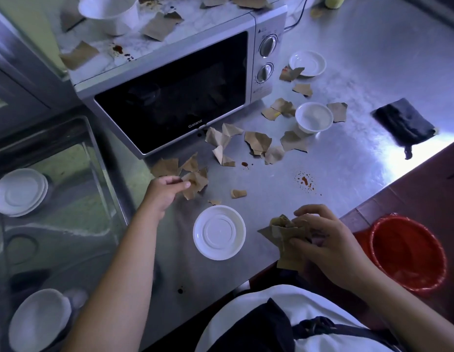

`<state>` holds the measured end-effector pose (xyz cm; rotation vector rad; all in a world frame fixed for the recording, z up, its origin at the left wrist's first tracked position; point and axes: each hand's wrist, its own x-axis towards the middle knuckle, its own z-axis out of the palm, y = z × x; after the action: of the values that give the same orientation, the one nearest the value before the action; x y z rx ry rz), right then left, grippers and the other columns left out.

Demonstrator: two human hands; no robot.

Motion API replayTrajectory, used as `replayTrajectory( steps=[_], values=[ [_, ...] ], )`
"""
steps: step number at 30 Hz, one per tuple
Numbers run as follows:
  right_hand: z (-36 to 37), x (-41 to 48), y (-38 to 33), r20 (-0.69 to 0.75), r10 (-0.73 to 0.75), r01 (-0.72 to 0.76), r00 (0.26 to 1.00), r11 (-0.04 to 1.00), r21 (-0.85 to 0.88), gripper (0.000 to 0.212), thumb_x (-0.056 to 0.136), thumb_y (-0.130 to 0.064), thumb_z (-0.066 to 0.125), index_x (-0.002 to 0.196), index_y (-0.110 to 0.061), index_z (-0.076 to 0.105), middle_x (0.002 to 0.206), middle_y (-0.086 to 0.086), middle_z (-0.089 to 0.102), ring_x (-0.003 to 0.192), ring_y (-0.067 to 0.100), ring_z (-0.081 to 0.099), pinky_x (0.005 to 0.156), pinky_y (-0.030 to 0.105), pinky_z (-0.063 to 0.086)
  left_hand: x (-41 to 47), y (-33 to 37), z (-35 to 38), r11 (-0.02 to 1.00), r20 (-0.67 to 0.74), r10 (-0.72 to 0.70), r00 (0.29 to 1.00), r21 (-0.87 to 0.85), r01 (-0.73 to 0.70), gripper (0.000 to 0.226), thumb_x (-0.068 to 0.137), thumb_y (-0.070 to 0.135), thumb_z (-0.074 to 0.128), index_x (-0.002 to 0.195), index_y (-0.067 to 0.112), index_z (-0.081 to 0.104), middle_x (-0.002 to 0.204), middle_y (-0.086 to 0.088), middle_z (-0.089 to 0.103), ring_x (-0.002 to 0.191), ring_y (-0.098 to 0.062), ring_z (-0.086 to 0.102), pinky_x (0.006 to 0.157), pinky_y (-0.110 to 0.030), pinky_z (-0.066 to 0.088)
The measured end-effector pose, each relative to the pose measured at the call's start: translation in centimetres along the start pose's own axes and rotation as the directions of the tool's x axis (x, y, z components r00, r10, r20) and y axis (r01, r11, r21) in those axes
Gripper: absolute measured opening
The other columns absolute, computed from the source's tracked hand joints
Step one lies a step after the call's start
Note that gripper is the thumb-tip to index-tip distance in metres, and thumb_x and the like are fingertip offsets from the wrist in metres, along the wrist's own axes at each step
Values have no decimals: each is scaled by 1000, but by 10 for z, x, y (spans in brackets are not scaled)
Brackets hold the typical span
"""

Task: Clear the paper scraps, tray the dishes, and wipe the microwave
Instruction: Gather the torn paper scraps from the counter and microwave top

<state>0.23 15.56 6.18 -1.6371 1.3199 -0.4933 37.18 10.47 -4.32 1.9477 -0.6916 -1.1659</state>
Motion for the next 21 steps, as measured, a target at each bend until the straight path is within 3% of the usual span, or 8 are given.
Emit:
replayTrajectory(
  steps=[4,7,12,17,21],
  values=[
    [-2,0,-5,-6,7,-7,1000,1000,0,23,80,-4,79,95,-21,75,119,-10,53,89,18,64,80,41,55,22,13,27,972,3,60,998,226,-59,16,78,15,83,86,14,69,81,2,66,74,-13,57,68,-23,43],
    [-7,-4,-7,-18,17,-17,1000,1000,-6,24,79,-2,79,92,-22,77,123,-6,52,90,16,64,76,39,56,35,7,45,892,-12,68,998,449,-55,16,77,16,82,84,17,67,90,-3,68,83,-21,62,72,-25,42],
    [-18,-15,-3,-44,40,-39,998,999,14,26,79,1,79,90,-23,77,124,-6,51,95,7,65,75,25,58,36,-7,57,780,-55,179,982,617,-108,17,78,15,78,79,19,62,93,-2,68,86,-25,62,69,-29,42],
    [-25,-16,9,-34,44,-40,998,994,99,20,81,5,74,91,-13,75,105,0,64,90,17,65,77,35,58,21,-12,58,850,-89,285,954,484,-208,23,81,5,69,92,18,54,90,3,62,78,-18,58,56,-24,37],
    [-33,-7,20,-14,26,-21,1000,972,234,22,83,9,71,91,-11,74,88,9,72,82,24,70,71,33,60,-6,5,61,943,-75,242,967,253,-217,25,83,5,72,101,19,61,96,0,71,87,-17,66,69,-23,48]
  ],
)
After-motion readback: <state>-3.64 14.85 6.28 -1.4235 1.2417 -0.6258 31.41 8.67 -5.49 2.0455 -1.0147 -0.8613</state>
